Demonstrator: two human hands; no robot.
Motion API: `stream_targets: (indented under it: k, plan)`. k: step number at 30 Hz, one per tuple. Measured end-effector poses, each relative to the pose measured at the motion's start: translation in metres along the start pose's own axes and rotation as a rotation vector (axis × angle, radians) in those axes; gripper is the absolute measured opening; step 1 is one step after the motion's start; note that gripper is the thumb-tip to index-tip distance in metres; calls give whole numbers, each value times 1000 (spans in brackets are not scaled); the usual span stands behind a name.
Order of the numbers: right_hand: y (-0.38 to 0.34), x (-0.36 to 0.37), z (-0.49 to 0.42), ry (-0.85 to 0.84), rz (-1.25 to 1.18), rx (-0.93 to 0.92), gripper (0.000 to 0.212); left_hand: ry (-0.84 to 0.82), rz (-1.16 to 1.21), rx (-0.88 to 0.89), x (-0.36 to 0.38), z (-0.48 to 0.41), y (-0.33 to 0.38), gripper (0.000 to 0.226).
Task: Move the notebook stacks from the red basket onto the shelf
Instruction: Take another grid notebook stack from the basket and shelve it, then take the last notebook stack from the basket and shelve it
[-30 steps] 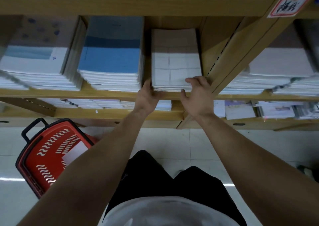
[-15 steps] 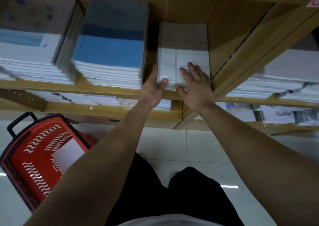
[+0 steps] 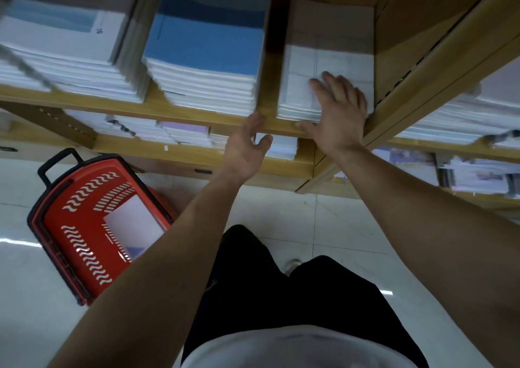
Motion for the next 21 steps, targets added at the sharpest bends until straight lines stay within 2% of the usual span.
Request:
stream_targets:
  k: [3, 9, 14, 17, 21]
  plan:
    - [-2, 1, -3, 62, -20, 35, 78, 9, 27, -9, -1, -3, 2, 52]
    - [-6, 1, -6, 72, -87, 97, 77, -3, -16, -36, 6, -10, 14, 53]
    - [0, -9, -6, -25, -116, 43, 82, -82, -39, -54, 16, -8, 34, 62]
    - [3, -6, -8, -17, -145, 54, 74, -183, -90, -20, 25, -12, 44, 63]
    - [-2, -8, -7, -18, -108, 48, 70, -154, -116, -56, 18, -6, 41, 58]
Point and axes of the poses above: each hand's wrist, its own z-axis away from the middle knuckle, its own x-axis out of the palm, y = z × x, the point moved 3 cm from there along -z, towards the middle knuckle, and after that the axes turned 15 degrees about z, right-handed, at the moved point
